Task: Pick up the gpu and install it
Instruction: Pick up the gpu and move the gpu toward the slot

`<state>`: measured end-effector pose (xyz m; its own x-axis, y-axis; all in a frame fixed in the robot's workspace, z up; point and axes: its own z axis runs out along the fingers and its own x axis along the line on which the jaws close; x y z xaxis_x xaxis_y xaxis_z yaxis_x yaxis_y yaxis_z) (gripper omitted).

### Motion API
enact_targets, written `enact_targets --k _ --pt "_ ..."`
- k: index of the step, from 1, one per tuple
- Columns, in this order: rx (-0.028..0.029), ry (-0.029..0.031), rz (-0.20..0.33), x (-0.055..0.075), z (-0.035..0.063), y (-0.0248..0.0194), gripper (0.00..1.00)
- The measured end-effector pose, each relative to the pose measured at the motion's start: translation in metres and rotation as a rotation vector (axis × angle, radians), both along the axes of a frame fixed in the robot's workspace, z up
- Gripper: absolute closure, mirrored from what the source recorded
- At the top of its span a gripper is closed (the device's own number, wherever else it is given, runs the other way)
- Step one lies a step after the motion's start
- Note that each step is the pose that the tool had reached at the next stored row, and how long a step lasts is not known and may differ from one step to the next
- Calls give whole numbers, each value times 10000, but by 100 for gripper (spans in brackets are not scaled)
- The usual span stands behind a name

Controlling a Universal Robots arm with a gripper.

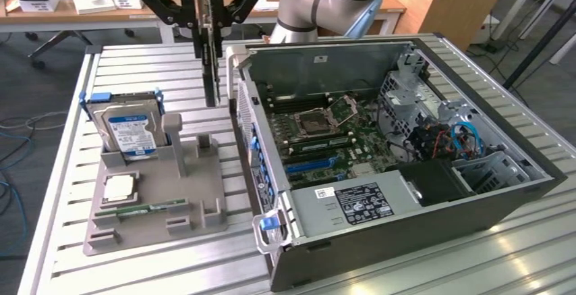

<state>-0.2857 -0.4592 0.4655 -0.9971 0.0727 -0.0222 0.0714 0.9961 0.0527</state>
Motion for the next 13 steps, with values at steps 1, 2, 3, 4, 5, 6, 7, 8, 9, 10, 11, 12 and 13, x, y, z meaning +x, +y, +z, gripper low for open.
enact_targets --k 1,2,3,4,5,6,7,8,9,10,11,12,13 --pt "0 0 0 0 0 0 74" --pt "0 0 0 0 0 0 74" --pt "0 0 0 0 0 0 74" --pt "-1 2 0 2 1 0 74" --pt "0 0 0 72 0 0 74" --pt "0 0 -1 72 0 0 74" --pt "0 0 0 72 0 0 74" --pt "0 0 2 104 0 0 74" --pt "1 -1 1 103 0 0 74" --pt "0 0 0 103 0 0 74" --pt "0 0 0 103 0 0 74" --pt "0 -1 0 103 0 0 74" --pt "0 0 0 103 0 0 74"
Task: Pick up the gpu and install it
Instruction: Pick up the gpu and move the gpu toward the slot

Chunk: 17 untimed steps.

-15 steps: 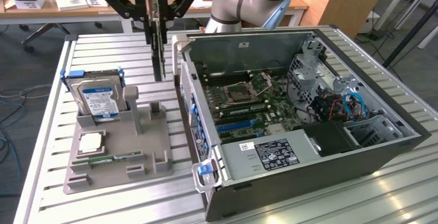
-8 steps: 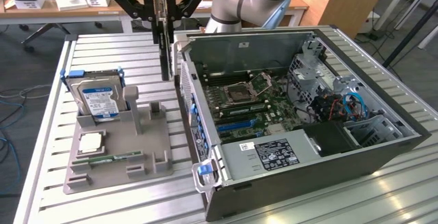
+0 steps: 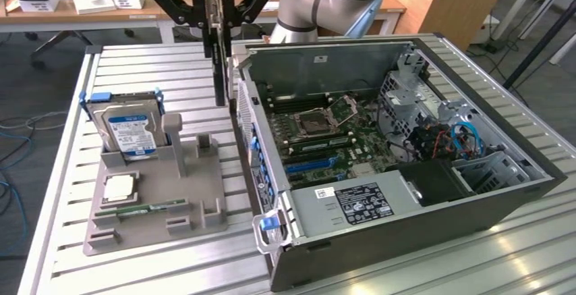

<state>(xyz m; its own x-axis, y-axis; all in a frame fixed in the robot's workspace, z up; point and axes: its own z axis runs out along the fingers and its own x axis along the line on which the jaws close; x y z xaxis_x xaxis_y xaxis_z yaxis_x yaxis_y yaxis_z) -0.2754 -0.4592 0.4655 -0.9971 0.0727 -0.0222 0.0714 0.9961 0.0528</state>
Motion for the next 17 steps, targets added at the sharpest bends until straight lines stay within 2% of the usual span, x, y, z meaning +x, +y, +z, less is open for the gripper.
enact_targets --k 13,17 --pt "0 0 0 4 0 0 74" --pt "0 0 0 65 0 0 74"
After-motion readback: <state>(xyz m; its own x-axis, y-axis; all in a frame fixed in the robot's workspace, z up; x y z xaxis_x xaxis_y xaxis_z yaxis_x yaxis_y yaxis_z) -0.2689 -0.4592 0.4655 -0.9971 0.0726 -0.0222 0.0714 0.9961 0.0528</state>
